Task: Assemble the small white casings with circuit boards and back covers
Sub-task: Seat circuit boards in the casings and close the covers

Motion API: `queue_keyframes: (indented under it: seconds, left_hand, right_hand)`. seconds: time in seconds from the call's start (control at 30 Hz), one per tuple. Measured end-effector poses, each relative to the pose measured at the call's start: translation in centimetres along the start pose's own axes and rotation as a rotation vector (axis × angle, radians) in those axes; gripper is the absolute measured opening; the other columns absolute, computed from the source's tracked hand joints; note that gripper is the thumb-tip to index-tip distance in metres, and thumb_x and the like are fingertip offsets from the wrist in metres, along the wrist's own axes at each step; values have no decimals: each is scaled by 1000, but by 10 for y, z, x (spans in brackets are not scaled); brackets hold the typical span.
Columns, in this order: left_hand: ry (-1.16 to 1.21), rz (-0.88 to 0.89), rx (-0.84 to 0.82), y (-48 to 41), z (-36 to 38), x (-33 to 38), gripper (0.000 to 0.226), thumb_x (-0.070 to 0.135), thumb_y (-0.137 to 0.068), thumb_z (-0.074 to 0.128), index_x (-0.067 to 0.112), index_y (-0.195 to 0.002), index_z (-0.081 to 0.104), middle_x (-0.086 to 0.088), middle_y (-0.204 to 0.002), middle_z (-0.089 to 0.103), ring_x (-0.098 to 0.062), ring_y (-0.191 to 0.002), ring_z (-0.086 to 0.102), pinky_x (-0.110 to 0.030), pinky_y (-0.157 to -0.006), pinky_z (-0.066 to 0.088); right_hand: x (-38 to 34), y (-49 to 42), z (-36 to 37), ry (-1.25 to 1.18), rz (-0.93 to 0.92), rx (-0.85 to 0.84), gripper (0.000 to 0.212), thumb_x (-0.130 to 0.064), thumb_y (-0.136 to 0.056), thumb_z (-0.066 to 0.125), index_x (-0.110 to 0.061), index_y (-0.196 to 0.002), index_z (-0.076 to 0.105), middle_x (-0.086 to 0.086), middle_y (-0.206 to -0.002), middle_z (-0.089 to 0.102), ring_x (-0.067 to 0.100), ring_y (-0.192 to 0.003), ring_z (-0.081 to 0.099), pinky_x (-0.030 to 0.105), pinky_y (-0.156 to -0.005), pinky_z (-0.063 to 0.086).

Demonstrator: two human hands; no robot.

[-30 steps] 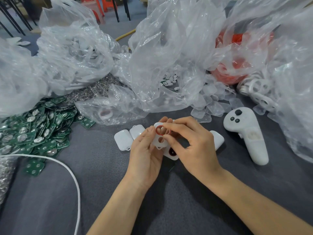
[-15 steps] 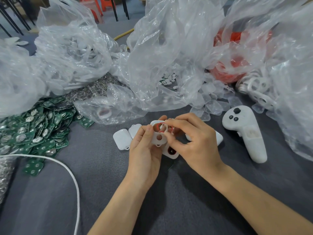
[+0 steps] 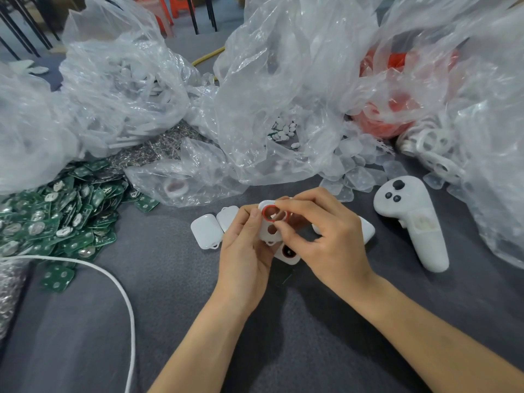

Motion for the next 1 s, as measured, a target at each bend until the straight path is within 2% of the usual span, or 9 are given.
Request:
queue_keyframes:
  seconds: [0.2,0.37,0.77,1.0]
  left_hand:
    - [-65,10,28,-1,-3,1,20,25,-85,50,8,-87,59,-3,-83,67,-17,-82,62,-26,-71,53]
    - [-106,18,24,0,-3,3,20,26,-85,50,8,-86,59,-3,-82,68,-16,-80,65,-27,-71,55]
    - [-175,23,36,0,-6,4,20,28,-85,51,9,-81,57,-2,-78,66,-15,-77,62,-27,-69,53]
    - [-303,65,66,1,-8,9,19,32,-86,56,16,-80,65,-5,-85,67,-25,-88,61,-35,-76,52]
  right_hand:
    - [1,1,1,-37,8,-11,20,-4,-78,75,-5,-98,73,8,-87,63,14,-73,64,26,-65,54]
    - [-1,-1,1,-2,-17,-15,19,-5,-79,74,-4,-97,73,9,-86,63,17,-73,64,28,-62,53]
    - [-3,-1,0,-11,-21,-1,17,-4,-77,75,-4,-95,72,10,-86,62,17,-69,64,28,-61,54]
    - [1,0,5,-51,8,-46,18,-7,-80,73,-4,-97,72,9,-87,60,17,-73,62,28,-62,54]
Point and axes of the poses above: each hand's wrist, its own y-axis away from the middle knuckle, its own z-axis out of the palm, x = y × z, the point moved 10 cm from there along -y, towards the middle knuckle
